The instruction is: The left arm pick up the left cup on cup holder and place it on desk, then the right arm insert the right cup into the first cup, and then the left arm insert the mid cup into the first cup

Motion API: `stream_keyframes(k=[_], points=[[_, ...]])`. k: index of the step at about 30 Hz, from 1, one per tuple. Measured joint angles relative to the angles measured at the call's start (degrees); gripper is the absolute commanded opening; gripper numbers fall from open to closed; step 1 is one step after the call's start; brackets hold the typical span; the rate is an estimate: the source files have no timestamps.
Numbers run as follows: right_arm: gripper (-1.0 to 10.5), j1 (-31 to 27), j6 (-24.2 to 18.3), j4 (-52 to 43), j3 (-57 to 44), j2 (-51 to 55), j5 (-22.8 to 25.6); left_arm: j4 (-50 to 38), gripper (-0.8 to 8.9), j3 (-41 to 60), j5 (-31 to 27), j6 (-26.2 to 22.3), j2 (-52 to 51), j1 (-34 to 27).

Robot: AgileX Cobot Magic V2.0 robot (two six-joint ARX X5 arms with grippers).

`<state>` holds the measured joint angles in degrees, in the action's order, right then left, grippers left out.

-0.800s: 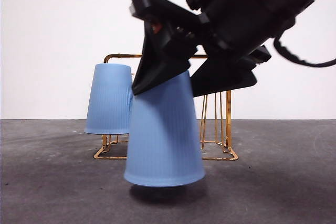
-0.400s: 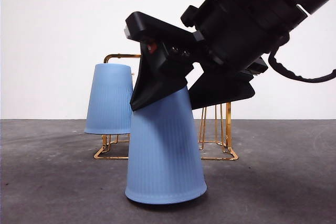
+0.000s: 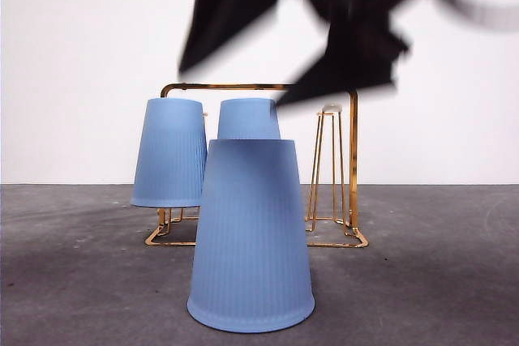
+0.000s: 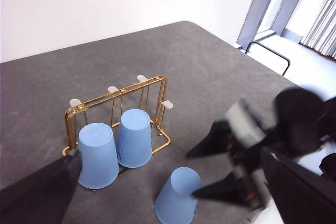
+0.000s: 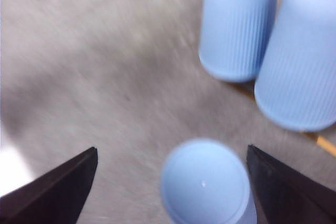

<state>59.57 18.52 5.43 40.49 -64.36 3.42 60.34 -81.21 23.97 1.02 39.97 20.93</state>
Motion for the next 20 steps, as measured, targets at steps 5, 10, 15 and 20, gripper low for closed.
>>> stream_keyframes(k=[5,10,15,20], points=[[4.6,0.0,-1.27,29.83,14.62,13.2,-0.37,0.07,5.61,0.0,-0.77,-0.07,2.67,0.0],[4.6,0.0,-2.21,42.16,20.41,19.23,0.2,0.09,5.58,0.0,-0.94,-0.44,4.87,0.42],[4.5,0.0,-2.14,48.11,22.91,24.83,2.32,0.11,5.57,0.37,-1.01,-0.7,6.71,0.98],[4.5,0.0,-1.77,48.46,22.93,29.48,3.04,0.35,5.52,1.33,-1.11,-1.46,7.72,1.09]])
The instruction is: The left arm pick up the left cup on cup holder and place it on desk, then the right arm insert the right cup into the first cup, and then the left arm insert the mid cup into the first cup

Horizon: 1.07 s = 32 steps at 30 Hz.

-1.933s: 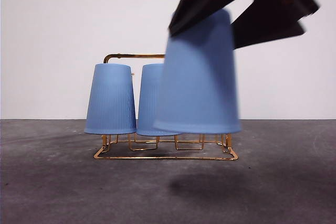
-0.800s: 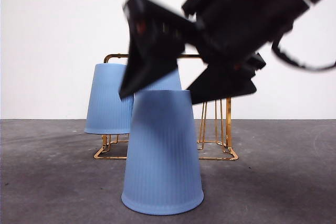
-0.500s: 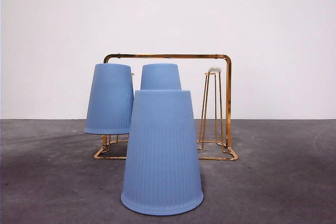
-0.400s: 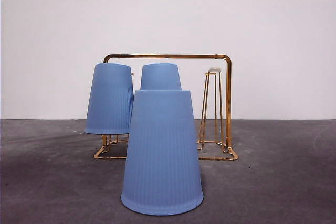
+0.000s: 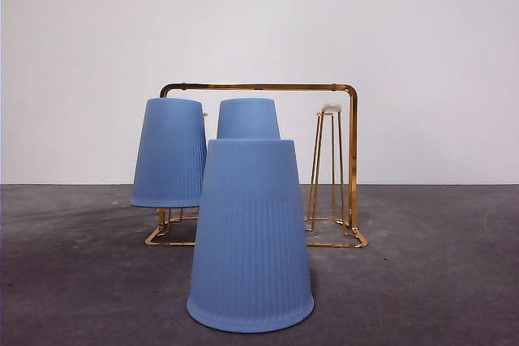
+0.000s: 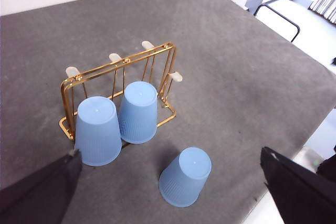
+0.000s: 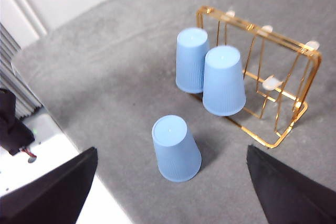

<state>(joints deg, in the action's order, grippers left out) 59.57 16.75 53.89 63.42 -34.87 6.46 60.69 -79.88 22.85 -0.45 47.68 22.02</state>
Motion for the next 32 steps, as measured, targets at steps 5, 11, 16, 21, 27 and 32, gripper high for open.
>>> stream_keyframes(k=[5,11,16,21,27,32], points=[[4.5,0.0,0.04,-0.13,0.13,1.66,2.45,-2.25,5.5,2.8,-1.57,-0.74,1.42,0.0],[4.5,0.0,0.04,-0.13,0.13,1.64,4.24,-12.04,5.52,9.22,-3.56,-1.25,7.43,0.02],[4.5,0.0,0.02,-0.11,0.13,1.64,5.44,-20.15,5.52,11.93,-4.92,-1.49,16.15,0.0],[4.5,0.0,0.02,-0.13,0.13,1.64,5.55,-26.69,5.55,11.93,-4.92,-1.84,22.84,0.0],[4.5,0.0,0.02,-0.13,0.13,1.62,5.55,-27.91,5.55,11.93,-4.92,-5.66,30.1,0.0],[4.5,0.0,0.02,-0.13,0.13,1.64,5.6,-30.49,5.55,11.93,-5.09,-8.31,35.12,0.0]])
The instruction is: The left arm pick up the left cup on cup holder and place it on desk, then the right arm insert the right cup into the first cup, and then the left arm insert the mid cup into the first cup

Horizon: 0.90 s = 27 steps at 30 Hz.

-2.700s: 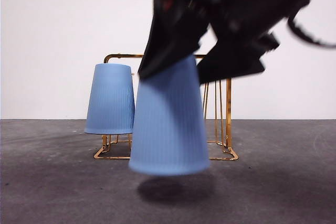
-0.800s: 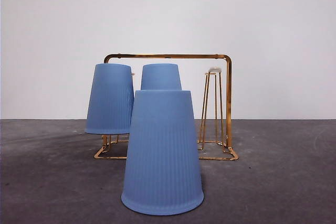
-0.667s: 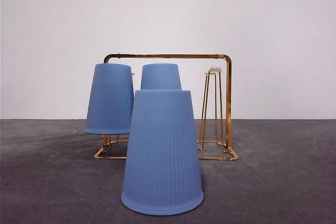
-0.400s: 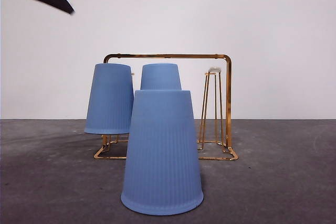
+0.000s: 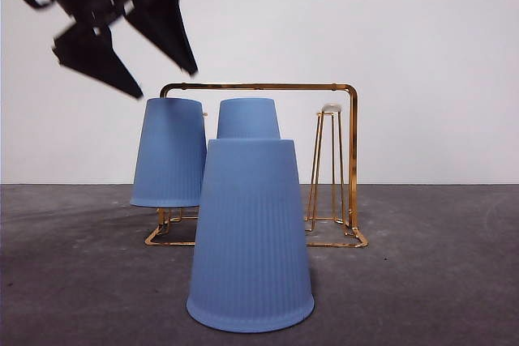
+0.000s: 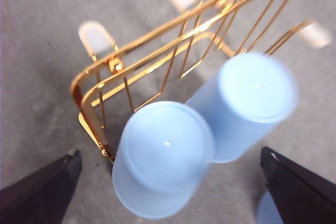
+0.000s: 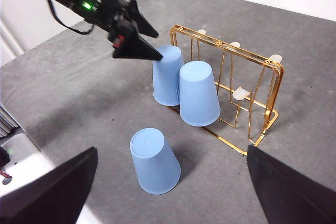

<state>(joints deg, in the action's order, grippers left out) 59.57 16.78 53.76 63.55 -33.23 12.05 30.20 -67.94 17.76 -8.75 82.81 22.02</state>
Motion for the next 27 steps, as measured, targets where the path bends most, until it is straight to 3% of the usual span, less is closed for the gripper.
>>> stream_keyframes(k=[8,13,18,27], points=[[4.5,0.0,0.02,0.0,0.0,-0.02,0.02,-2.25,5.47,0.0,0.44,-0.92,5.35,0.0],[4.5,0.0,0.02,0.0,0.0,0.0,0.2,-2.21,3.9,0.0,1.01,-0.96,6.6,0.0],[4.5,0.0,0.02,0.0,0.0,-0.02,0.2,-2.38,3.04,0.0,1.51,-0.96,6.6,0.0],[4.5,0.0,0.2,0.02,0.0,-0.02,0.17,-2.97,2.78,-0.02,1.75,-0.98,6.6,0.02]])
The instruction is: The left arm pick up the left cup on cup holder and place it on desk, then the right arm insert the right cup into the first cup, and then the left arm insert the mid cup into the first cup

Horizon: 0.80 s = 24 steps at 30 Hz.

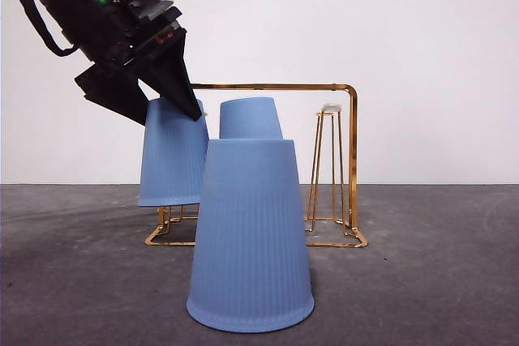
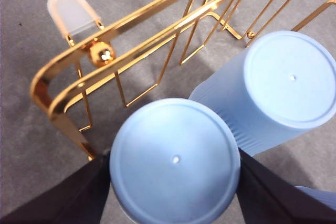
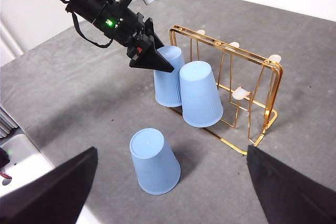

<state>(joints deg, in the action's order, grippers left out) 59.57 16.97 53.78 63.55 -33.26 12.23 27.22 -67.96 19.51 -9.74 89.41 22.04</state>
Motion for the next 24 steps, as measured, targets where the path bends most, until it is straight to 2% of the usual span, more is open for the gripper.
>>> stream_keyframes(k=[12,24], points=[[4.5,0.0,0.07,0.0,0.0,0.0,0.02,4.33,2.78,-3.89,-1.14,0.0,-1.14,0.0],[4.5,0.0,0.15,0.17,0.0,0.0,0.02,4.9,2.78,-3.89,-2.95,-0.2,-13.07,0.0]])
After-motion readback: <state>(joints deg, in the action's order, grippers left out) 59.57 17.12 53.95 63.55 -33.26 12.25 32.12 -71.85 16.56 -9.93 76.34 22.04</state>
